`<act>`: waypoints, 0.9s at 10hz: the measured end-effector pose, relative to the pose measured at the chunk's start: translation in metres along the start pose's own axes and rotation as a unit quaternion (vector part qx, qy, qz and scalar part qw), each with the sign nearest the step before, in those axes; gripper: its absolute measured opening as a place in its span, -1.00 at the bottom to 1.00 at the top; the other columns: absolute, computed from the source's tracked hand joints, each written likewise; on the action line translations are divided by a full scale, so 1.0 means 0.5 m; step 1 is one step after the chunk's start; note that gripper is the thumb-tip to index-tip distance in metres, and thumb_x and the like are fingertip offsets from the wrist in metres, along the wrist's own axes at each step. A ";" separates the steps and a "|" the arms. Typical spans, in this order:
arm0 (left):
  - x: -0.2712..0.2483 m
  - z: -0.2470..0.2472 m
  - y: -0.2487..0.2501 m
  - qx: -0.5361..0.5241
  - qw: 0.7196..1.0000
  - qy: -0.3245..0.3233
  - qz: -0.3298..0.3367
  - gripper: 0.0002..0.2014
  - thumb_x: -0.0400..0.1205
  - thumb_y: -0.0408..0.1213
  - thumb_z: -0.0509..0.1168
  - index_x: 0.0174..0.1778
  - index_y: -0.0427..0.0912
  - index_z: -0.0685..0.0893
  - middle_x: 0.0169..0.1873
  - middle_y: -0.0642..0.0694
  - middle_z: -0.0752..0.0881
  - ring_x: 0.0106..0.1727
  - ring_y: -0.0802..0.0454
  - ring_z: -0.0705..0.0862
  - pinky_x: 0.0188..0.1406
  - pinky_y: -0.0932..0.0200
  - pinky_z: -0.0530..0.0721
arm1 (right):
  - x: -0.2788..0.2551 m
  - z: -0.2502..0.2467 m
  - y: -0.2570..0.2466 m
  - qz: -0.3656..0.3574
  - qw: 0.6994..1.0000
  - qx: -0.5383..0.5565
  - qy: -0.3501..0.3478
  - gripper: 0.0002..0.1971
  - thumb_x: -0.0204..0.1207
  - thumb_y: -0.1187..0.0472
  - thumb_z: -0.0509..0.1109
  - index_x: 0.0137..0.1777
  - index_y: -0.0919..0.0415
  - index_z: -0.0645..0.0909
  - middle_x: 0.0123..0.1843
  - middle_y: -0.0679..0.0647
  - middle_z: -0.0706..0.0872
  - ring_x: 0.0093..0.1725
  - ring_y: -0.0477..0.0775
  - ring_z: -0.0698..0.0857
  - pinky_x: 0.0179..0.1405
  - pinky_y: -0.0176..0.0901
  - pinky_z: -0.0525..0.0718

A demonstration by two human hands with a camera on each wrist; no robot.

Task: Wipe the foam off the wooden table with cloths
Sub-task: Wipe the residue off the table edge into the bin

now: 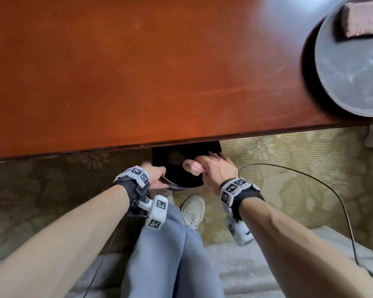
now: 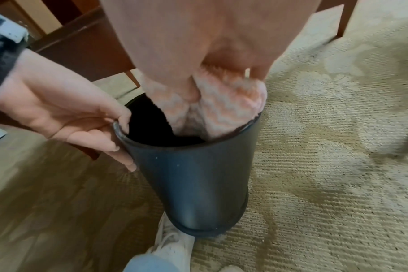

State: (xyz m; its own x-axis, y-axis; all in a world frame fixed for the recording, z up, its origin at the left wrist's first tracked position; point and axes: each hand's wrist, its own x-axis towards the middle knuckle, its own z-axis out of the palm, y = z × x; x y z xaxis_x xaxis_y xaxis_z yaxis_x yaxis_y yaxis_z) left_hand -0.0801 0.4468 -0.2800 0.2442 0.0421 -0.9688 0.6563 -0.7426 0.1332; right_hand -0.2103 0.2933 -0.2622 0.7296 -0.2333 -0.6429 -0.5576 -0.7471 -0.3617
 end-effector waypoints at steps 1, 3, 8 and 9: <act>0.063 0.018 0.005 0.016 0.999 -0.011 0.040 -0.64 0.71 -0.33 0.31 0.40 -0.38 0.53 0.26 -0.35 0.70 -0.13 -0.11 0.74 -0.23 0.17 0.76 | 0.010 -0.013 0.023 0.060 0.992 0.106 0.044 -0.45 0.47 0.33 0.21 0.48 0.01 0.43 0.37 0.07 0.64 0.38 0.16 0.56 0.37 -0.09 0.45; 0.103 0.014 0.011 0.059 0.997 0.008 0.041 -0.59 0.67 -0.56 0.24 0.47 -0.39 0.48 0.21 -0.41 0.69 -0.26 -0.13 0.74 -0.44 0.11 0.79 | 0.014 0.006 0.060 -0.022 0.990 0.076 0.113 -0.37 0.42 0.35 0.28 0.52 0.01 0.41 0.47 0.00 0.57 0.27 0.21 0.66 0.01 0.04 0.69; -0.071 0.001 0.079 0.112 0.994 -0.012 -0.001 -0.68 0.69 -0.26 0.30 0.25 -0.41 0.52 -0.12 -0.33 0.73 0.06 -0.31 0.81 0.10 -0.28 0.78 | -0.096 -0.254 0.005 0.024 0.917 0.191 0.350 -0.70 0.37 0.10 0.08 -0.05 0.12 0.60 -0.36 -0.08 0.60 -0.38 0.13 0.61 -0.36 -0.12 0.59; -0.114 -0.004 0.098 0.101 0.995 -0.012 0.019 -0.71 0.70 -0.27 0.30 0.21 -0.40 0.53 0.04 -0.34 0.72 0.12 -0.26 0.79 0.14 -0.25 0.78 | -0.077 -0.328 0.020 0.063 0.846 0.250 0.466 -0.72 0.57 -0.04 0.12 0.08 -0.02 0.61 -0.20 -0.12 0.70 -0.22 -0.01 0.69 -0.17 -0.14 0.67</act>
State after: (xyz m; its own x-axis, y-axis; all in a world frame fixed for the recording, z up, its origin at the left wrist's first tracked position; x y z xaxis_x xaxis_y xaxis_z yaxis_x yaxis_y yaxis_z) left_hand -0.0604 0.4095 -0.2176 0.2469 -0.0020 -0.9691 0.4900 -0.8625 0.1266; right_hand -0.1791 0.1930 -0.1302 0.5170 -0.8554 0.0307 -0.5824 -0.3778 -0.7197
